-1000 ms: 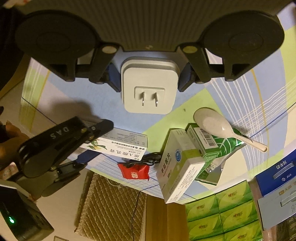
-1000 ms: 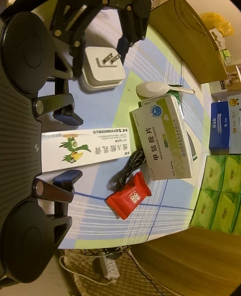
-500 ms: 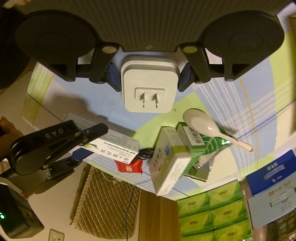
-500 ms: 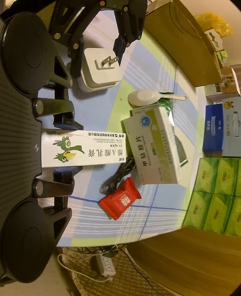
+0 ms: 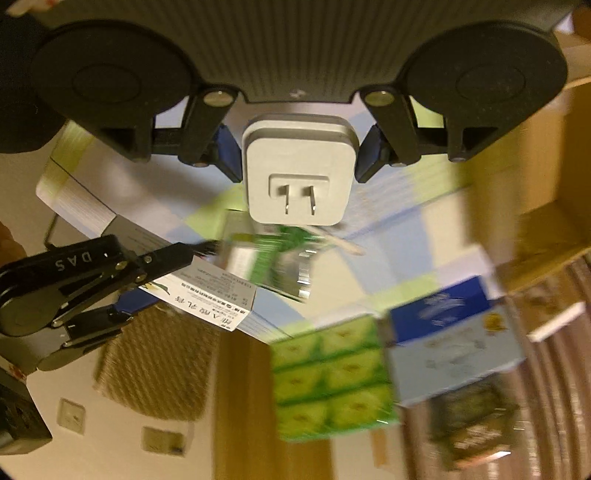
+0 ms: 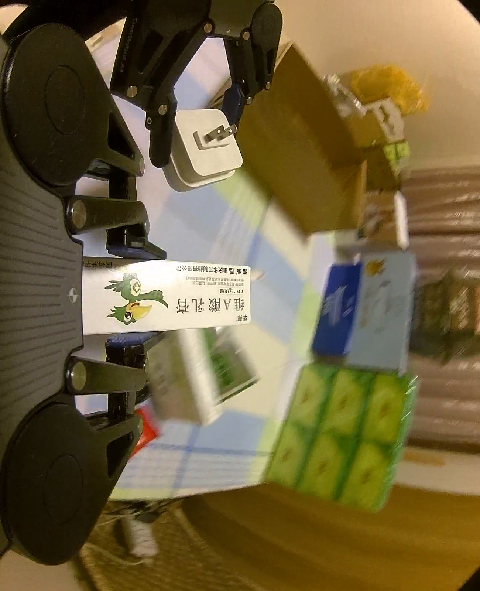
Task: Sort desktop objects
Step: 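Carry the plug adapter and ointment box toward the cardboard box with both grippers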
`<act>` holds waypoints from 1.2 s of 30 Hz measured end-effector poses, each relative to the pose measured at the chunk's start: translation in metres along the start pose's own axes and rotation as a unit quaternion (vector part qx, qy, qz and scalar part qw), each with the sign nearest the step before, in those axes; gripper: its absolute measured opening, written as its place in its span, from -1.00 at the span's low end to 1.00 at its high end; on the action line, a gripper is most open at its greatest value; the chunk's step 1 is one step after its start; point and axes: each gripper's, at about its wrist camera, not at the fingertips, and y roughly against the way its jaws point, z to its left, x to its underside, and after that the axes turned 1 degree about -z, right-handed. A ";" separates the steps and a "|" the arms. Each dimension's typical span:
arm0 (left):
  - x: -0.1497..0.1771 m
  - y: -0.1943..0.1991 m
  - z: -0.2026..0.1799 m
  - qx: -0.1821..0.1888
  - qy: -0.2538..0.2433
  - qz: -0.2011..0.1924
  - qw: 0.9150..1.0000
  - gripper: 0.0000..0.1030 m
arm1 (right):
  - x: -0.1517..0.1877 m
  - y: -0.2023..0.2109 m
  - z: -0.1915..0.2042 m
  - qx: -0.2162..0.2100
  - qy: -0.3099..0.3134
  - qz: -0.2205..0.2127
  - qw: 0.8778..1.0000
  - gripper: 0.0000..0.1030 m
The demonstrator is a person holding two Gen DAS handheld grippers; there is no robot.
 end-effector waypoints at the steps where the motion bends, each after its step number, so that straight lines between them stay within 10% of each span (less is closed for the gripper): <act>1: 0.001 0.009 0.010 -0.011 0.005 -0.001 1.000 0.18 | -0.010 0.000 0.011 -0.008 0.005 -0.008 1.000 -0.32; 17: 0.026 0.096 0.219 -0.162 0.070 0.006 0.984 0.18 | -0.134 -0.097 0.188 -0.127 0.063 -0.025 0.990 -0.32; 36: 0.059 0.027 0.291 -0.142 0.107 0.032 0.984 0.19 | -0.157 -0.204 0.217 -0.126 0.042 0.021 0.991 -0.32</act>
